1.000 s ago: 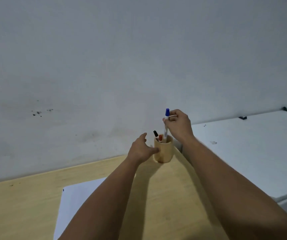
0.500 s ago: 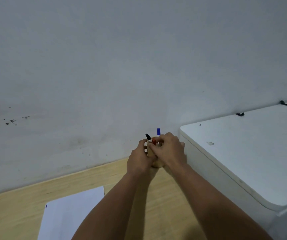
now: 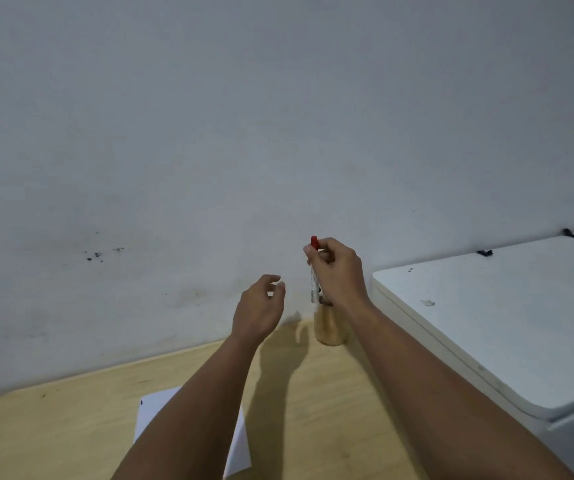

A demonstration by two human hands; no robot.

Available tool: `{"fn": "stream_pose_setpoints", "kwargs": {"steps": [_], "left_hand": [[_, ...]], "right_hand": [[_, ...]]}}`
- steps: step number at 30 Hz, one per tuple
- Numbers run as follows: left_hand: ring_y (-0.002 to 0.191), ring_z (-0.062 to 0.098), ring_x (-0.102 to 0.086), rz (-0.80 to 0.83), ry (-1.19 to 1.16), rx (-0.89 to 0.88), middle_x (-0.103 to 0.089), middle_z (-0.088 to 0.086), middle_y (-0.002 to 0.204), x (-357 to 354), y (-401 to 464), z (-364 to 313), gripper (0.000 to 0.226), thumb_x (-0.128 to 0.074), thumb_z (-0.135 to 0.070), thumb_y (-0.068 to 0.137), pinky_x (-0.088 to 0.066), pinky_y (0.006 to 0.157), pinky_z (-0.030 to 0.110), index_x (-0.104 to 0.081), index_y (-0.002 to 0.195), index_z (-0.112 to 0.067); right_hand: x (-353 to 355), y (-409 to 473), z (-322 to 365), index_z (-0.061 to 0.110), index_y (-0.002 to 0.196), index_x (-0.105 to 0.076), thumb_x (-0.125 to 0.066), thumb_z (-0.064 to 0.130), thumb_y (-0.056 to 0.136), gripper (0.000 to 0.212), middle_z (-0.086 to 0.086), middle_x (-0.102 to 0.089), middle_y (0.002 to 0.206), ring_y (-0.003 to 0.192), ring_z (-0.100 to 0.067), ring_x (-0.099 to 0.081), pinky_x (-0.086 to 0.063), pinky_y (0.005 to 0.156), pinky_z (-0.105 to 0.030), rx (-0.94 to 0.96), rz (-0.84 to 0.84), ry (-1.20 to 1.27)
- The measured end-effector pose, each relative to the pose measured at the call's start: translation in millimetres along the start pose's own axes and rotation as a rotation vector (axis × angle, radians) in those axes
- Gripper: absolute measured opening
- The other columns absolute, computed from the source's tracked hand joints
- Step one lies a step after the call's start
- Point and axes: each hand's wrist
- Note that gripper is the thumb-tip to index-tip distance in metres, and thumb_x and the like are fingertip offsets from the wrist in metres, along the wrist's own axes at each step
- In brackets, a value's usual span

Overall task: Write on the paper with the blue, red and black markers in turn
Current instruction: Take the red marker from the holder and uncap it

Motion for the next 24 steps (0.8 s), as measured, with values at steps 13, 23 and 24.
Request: {"fn": "stream_pose_setpoints", "kwargs": {"steps": [13,23,24], "left_hand": [[0.063,0.021,-0.059,-0.110,0.104,0.016,-0.063,-0.002,0.059,168.8,-63.4,42.6,0.066,-0.041,-0.063,0.102,-0.045,0.065,0.036,-0.069,0.063,-0.017],[0.084,0.033,-0.067,-0.302,0.403,0.240,-0.074,-0.001,0.088,262.4,-88.3,130.2,0.067,-0.035,-0.059,0.104,-0.046,0.070,0.036,-0.069,0.074,-0.010],[0.082,0.033,-0.067,-0.277,0.492,0.230,-0.074,0.000,0.087,261.5,-92.8,142.8,0.067,-0.033,-0.061,0.104,-0.046,0.069,0.036,-0.068,0.075,-0.012]], "right_hand": [[-99.2,-111.3,74.2,0.016,0.111,-0.082,-0.075,0.018,0.100,0.013,-0.002,-0.078,0.092,0.063,-0.010,-0.063,-0.044,0.050,-0.019,-0.164,0.767,0.171],[-157.1,-147.9,52.0,0.024,0.119,-0.074,-0.073,0.015,0.099,0.022,0.000,-0.078,0.085,0.065,-0.009,-0.061,-0.049,0.066,-0.027,0.100,0.627,-0.029],[-159.1,-147.5,47.0,0.025,0.118,-0.066,-0.069,0.014,0.102,0.019,-0.004,-0.079,0.088,0.064,-0.014,-0.062,-0.050,0.062,-0.027,0.026,0.606,0.037]]}}
Point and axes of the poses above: each hand's wrist, its own y-axis towards the middle knuckle, its own x-axis out of the back of the hand, z = x × y
